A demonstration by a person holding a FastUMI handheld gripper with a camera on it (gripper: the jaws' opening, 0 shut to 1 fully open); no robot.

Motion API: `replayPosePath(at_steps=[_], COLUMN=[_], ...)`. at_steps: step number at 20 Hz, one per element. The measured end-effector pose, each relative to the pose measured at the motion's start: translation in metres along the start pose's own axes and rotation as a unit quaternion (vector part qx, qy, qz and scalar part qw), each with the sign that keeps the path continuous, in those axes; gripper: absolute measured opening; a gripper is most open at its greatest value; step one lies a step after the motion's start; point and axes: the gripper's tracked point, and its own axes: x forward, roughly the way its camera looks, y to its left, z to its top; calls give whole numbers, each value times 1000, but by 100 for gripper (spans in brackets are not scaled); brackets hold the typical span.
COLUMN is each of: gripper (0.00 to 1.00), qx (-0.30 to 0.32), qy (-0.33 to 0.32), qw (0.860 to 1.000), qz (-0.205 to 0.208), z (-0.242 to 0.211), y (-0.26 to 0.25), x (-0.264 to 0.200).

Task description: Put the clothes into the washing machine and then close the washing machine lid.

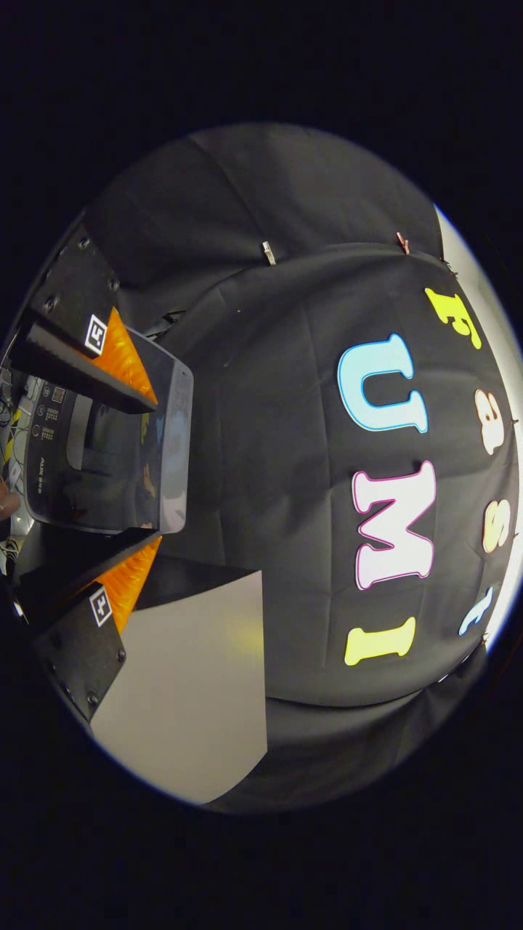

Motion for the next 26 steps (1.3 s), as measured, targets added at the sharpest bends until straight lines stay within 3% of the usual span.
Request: replayPosePath(at_steps=[7,15,26], gripper=[99,98,98], qx=[-18,-41,-61], qy=[-80,-200,-305], qw=[996,978,950], qz=[20,39,27], z=[36,75,72], y=[-9,-25,-67], x=[-56,-151,-275])
